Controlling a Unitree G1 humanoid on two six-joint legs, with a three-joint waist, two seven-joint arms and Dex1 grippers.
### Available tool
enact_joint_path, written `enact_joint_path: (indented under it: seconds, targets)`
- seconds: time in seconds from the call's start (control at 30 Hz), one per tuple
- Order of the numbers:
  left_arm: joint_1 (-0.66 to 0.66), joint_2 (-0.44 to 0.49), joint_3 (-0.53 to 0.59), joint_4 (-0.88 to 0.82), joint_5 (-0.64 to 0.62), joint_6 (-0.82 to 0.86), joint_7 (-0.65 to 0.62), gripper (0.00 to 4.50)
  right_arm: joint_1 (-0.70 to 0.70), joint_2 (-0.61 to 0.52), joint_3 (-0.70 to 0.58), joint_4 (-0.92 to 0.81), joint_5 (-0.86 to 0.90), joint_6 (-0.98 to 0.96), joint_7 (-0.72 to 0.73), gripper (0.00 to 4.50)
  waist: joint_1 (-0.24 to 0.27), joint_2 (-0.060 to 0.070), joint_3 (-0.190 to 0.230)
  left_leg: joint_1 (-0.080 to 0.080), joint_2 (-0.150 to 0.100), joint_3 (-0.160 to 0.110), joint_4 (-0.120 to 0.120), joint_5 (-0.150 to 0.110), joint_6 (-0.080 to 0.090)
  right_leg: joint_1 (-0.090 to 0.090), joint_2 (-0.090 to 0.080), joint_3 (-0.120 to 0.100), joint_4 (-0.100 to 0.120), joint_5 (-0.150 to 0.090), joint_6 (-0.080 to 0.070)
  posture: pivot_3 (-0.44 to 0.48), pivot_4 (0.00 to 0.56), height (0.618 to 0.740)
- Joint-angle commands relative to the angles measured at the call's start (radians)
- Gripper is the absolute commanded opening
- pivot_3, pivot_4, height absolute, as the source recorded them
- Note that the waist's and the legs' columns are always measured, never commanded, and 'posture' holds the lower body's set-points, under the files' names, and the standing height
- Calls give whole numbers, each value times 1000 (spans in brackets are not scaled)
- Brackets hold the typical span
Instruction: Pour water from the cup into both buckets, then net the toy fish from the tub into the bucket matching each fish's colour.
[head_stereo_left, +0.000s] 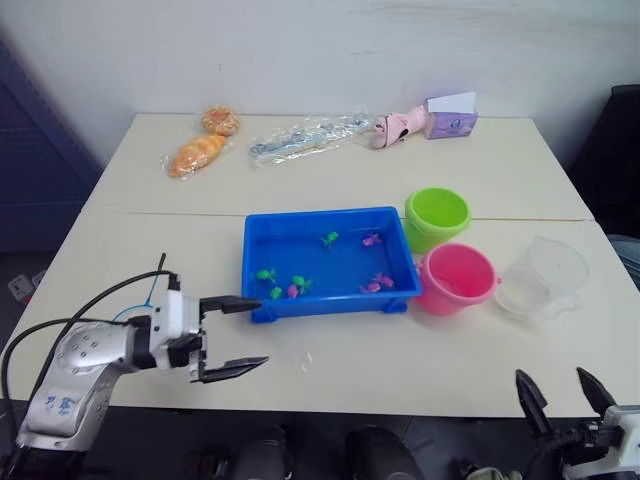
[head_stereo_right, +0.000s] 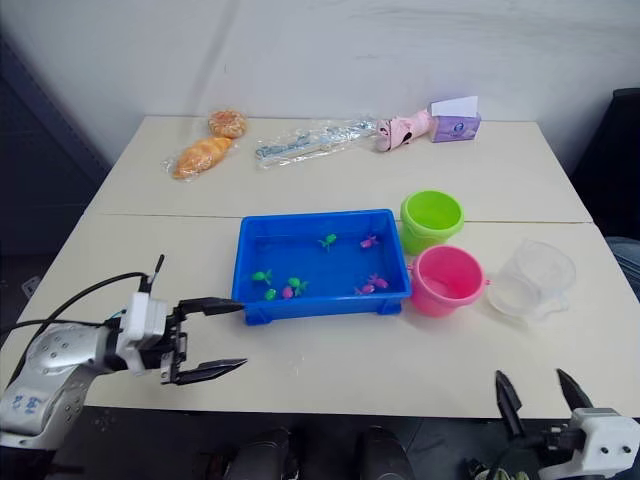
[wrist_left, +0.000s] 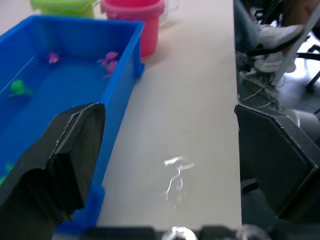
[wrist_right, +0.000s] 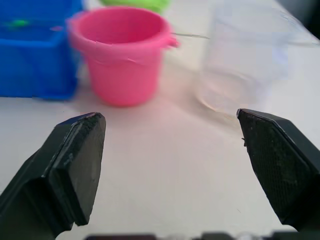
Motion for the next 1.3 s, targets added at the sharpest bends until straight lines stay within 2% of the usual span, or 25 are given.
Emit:
enact_joint_path:
  seconds: [0.03,0.13,0.3,0.53,0.8,1.3]
  targets:
    - [-51,-13,-21,-50,-35,46,11,4452,-79,-3,-40,33,13,46,-102,4500,-1,0,0,1,0,0,0,0,0,0,0,0,1,0,0,0,150,740]
    - [-108,-20,-27,-82,-99,138,24,4452,-200,-53,-71,117,7,80,-157,4500,1,1,0,1,0,0,0,1,-1,0,1,0,2,0,0,0,150,740]
    - [-148,-21,-44,-116,-135,211,15,4452,-353,-122,-80,270,-37,113,-215,4500,5,1,0,1,0,0,1,3,-3,0,2,0,5,0,0,0,150,740]
    - [-158,-36,-57,-122,-107,211,17,4452,-517,-165,-100,411,-67,98,-297,4500,4,1,0,1,-1,1,3,6,-6,-1,2,1,8,0,1,0,150,740]
    - [-153,-56,-73,-124,-84,195,22,4452,-626,-194,-104,477,-66,110,-335,4500,4,1,0,1,-1,1,4,6,-6,-1,2,1,10,0,1,0,150,740]
    - [-171,-88,-90,-125,-65,192,43,4452,-715,-188,-89,511,-104,156,-458,4500,3,1,0,1,-1,1,5,6,-6,-1,2,1,10,0,1,0,150,740]
